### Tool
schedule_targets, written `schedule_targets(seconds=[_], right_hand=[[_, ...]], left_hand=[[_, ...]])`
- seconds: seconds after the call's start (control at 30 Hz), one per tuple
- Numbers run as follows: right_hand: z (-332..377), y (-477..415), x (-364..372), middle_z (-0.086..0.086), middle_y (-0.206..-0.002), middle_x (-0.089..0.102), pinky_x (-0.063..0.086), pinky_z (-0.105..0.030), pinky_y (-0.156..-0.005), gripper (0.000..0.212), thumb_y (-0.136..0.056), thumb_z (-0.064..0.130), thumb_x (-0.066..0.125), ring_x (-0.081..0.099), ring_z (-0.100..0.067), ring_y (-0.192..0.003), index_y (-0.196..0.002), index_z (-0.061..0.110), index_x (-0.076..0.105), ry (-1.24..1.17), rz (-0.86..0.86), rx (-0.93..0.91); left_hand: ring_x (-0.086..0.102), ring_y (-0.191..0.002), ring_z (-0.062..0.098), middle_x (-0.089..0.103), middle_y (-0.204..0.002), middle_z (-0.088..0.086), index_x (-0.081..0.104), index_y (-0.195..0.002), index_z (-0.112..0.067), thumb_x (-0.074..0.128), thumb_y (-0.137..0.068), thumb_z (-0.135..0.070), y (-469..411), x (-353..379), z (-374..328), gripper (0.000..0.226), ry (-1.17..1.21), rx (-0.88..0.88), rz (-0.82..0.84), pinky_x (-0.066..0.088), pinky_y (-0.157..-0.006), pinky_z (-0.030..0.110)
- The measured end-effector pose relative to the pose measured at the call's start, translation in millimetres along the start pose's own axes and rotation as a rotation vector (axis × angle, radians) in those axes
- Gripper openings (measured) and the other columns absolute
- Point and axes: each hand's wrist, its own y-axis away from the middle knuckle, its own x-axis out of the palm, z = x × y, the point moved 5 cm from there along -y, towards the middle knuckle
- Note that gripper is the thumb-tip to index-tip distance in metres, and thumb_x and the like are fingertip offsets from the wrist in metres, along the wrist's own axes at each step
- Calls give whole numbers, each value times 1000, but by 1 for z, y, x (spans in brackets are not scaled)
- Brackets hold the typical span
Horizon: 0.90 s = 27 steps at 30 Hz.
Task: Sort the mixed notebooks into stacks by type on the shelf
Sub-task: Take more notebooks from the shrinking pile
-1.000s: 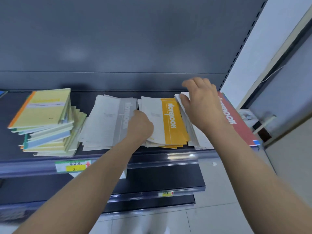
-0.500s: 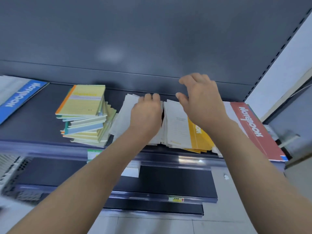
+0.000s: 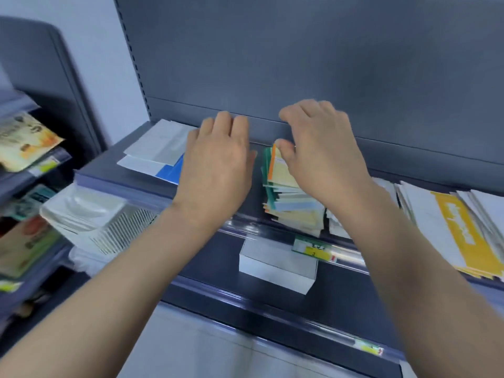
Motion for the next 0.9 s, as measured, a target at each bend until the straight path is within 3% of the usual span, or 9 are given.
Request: schedule_targets(seconds=[0.1,0.37,0.6,0.9], right_hand=[[49,-18,8,-4,-124,50,27,-33,-91,29,-94,25,48,41,-27,-113,-121,14,49,-19,4,-44],[126,-63,39,-6,-125,49,28,-35,-91,28,-95,21,46,42,-27,-114,-122,13,48,-69,53,-141],[128,-113,85,-5,-123,50,29,-34,-91,27,-96,21,45,43,-26,-112,-122,13,48,-110,73,-129],[112,-174,130,-5,-121,51,30,-33,-90,26,-95,17,46,44,-26,-110,-120,12,48,-121,73,-101]], left_hand=[[57,-74,37,58,-85,18,59,-93,1,52,-77,-22,11,-16,48,29,-35,-35,-18,45,-61,41],[56,-80,39,59,-90,19,57,-100,2,61,-79,-16,29,-17,144,28,-61,-165,7,44,-66,42],[55,-87,38,58,-97,19,56,-107,2,66,-83,-14,12,24,192,30,-75,-245,100,47,-72,49],[53,-95,36,56,-107,16,53,-116,-1,59,-90,-20,-25,97,239,33,-114,-312,234,41,-76,42]])
